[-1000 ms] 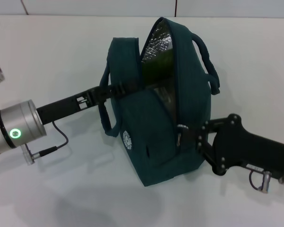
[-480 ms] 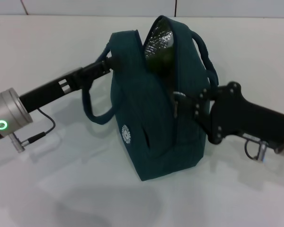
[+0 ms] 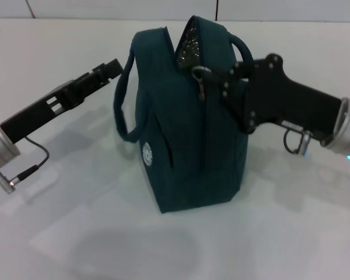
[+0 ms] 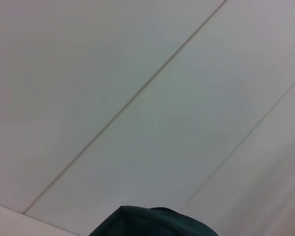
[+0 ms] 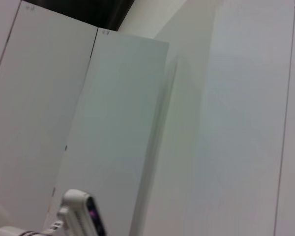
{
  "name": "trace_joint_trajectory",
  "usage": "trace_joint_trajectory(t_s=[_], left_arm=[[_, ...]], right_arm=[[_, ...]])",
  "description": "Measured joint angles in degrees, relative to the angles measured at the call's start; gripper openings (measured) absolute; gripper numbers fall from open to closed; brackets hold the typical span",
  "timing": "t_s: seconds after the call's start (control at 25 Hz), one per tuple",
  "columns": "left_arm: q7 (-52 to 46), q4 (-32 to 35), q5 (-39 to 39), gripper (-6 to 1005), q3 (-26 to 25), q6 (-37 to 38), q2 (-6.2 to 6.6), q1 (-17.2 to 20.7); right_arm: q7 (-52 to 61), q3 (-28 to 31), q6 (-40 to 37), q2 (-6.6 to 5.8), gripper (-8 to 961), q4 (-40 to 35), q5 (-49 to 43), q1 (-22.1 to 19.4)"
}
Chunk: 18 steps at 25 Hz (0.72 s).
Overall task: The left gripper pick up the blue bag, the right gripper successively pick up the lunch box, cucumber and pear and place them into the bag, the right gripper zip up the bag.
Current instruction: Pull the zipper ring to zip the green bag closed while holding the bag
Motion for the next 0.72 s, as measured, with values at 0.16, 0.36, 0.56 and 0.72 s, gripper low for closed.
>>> trace_joint_trajectory(t_s=[0.16,0.36,0.56,0.72], left_arm=[[0.28,0.01,-0.95,856,0.02,0.27,-0.01,1.05],[0.15,0.65,-2.23,855,0.04,0.99,0.17,2.54],[-0.27,1.81,-2.49,854,0.04,1.67,0.21,3.22],[-0.59,2.0,-2.51,854,0.04,1.73,0.36,3.25]], right_arm=[[-0.67,0.6,0.63,0.02,6,0.0,0.12,0.87],[-0.78,0.31,1.01,0.05,6,-0.12,-0.1,3.69],[-1.59,0.16,1.07,0.11,6,-0.02,-0.35,5.75],[-1.65,0.06,1.77,0.04,6,0.22,-0.49,7.92]])
